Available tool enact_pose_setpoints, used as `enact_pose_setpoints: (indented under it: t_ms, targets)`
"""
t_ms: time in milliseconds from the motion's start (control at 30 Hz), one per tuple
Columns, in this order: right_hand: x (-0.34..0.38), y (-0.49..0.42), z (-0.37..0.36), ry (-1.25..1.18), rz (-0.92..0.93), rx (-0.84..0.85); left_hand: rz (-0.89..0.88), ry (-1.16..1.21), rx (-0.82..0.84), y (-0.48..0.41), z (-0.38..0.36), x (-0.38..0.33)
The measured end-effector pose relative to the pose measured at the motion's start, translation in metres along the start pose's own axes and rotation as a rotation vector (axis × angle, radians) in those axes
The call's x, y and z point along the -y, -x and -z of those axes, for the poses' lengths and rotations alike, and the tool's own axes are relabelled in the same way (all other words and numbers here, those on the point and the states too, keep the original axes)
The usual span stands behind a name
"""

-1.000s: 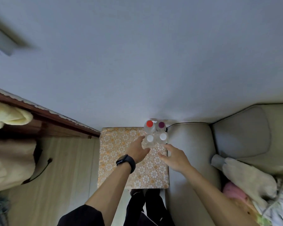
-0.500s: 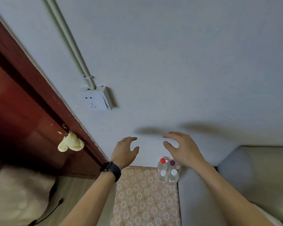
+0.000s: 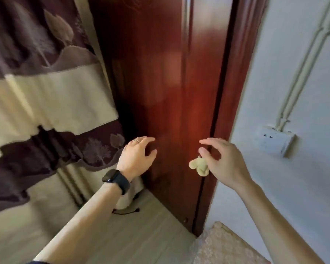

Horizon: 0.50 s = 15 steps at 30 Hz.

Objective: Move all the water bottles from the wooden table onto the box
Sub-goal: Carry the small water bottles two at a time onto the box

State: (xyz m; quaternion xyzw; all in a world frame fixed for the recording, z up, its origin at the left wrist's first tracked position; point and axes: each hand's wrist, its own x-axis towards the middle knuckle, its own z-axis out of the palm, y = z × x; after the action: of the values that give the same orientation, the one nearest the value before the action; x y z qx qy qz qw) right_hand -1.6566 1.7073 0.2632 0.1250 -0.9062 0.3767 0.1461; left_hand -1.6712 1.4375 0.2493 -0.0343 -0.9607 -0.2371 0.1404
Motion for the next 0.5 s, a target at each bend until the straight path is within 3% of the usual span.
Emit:
enact_pose_setpoints:
  t_ms: [267, 500]
  targets:
    - [0.252, -0.010, -0.222, -0.216, 0.505, 0.350, 0.583, -0.219, -0.354, 0.206, 0.210, 0.221]
    - [0.463, 0.108, -0.370, -0.447, 0.880, 0.738, 1.111, -0.418, -0.605, 0.437, 0.317, 0.280]
